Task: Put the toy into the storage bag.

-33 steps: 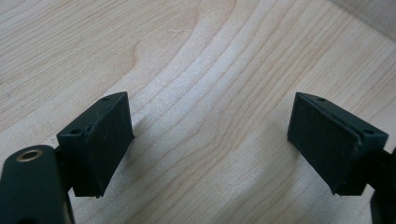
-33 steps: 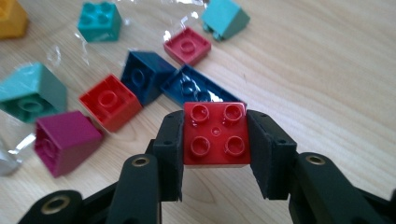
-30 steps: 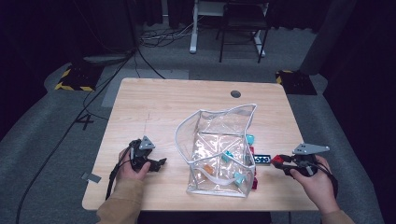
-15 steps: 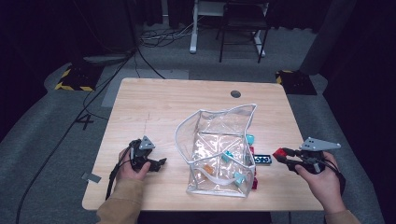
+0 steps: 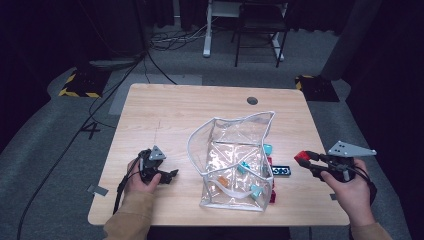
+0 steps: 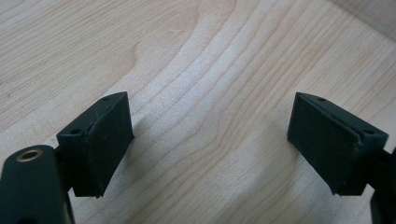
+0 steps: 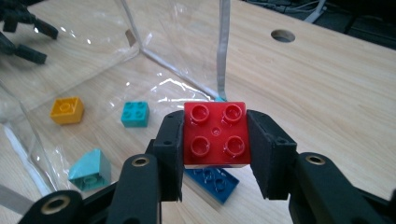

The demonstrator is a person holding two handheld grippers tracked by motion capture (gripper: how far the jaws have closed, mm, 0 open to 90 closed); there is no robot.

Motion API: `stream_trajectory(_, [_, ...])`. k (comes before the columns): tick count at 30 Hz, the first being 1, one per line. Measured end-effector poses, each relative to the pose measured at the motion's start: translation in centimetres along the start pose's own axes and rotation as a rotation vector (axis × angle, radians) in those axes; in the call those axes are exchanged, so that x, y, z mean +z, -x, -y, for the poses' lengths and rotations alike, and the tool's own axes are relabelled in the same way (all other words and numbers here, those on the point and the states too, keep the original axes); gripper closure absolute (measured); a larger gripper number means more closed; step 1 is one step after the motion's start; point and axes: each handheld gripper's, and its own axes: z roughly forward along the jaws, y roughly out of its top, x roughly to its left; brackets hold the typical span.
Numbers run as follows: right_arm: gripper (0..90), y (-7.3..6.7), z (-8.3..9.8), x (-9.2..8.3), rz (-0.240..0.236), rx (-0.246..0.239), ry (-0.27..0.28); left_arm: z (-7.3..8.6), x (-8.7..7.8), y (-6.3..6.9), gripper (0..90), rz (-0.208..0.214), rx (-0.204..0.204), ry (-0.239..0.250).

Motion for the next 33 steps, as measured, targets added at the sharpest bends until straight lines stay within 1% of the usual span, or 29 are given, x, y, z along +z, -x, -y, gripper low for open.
stream_trajectory(7, [59.4, -0.2, -1.6, -0.6, -0.017, -0.005, 0.042, 0.0, 0.0, 0.0, 14.3, -0.002, 0.002, 0.001])
stream_trajectory(9, [59.4, -0.2, -2.2, -0.7, -0.031, 0.002, 0.056, 0.0, 0.0, 0.0, 14.3, 0.0, 0.0, 0.0])
stream_trajectory(10, [59.4, -0.2, -2.2, -0.7, -0.031, 0.002, 0.056, 0.0, 0.0, 0.0, 14.3, 0.0, 0.0, 0.0])
stream_trajectory(11, [59.5, -0.3, -2.7, -0.9, -0.03, -0.003, 0.067, 0.0, 0.0, 0.0, 14.3, 0.0, 0.0, 0.001])
stream_trajectory(13, [59.4, -0.4, -2.9, -0.9, -0.03, -0.005, 0.072, 0.0, 0.0, 0.0, 14.3, -0.002, 0.002, 0.001])
stream_trajectory(15, [59.4, -0.6, -3.8, -1.1, -0.032, -0.013, 0.087, 0.0, 0.0, 0.0, 14.3, -0.002, 0.002, 0.001])
stream_trajectory(16, [59.4, -0.6, -3.8, -1.1, -0.032, -0.013, 0.087, 0.0, 0.0, 0.0, 14.3, -0.002, 0.002, 0.001])
stream_trajectory(19, [59.4, -1.0, -4.7, -1.1, -0.073, -0.008, 0.119, 0.0, 0.0, 0.0, 14.3, -0.003, 0.002, 0.001])
stream_trajectory(20, [59.4, -1.0, -4.7, -1.1, -0.073, -0.008, 0.119, 0.0, 0.0, 0.0, 14.3, -0.002, 0.002, 0.001])
stream_trajectory(23, [59.5, -1.4, -5.4, -1.1, -0.087, -0.011, 0.134, 0.0, 0.0, 0.0, 14.3, -0.003, 0.002, 0.001])
stream_trajectory(26, [59.5, -1.9, -6.3, -1.0, -0.084, -0.013, 0.147, 0.0, 0.0, 0.0, 14.3, 0.001, -0.001, 0.0])
stream_trajectory(28, [59.5, -2.2, -6.8, -0.9, -0.093, -0.013, 0.158, 0.0, 0.0, 0.0, 14.3, 0.0, 0.0, 0.0])
stream_trajectory(29, [59.5, -2.3, -7.0, -0.9, -0.092, -0.027, 0.164, 0.0, 0.0, 0.0, 14.2, 0.0, -0.001, 0.0])
stream_trajectory(31, [59.5, -3.2, -8.0, -0.7, -0.084, -0.078, 0.18, 0.0, 0.0, 0.0, 14.1, 0.0, -0.001, 0.0])
stream_trajectory(32, [59.5, -3.2, -8.0, -0.7, -0.084, -0.078, 0.18, 0.0, 0.0, 0.0, 14.1, 0.0, -0.002, 0.0])
stream_trajectory(33, [59.5, -3.4, -8.2, -0.6, -0.085, -0.088, 0.184, 0.0, 0.0, 0.0, 14.1, 0.0, -0.002, 0.0])
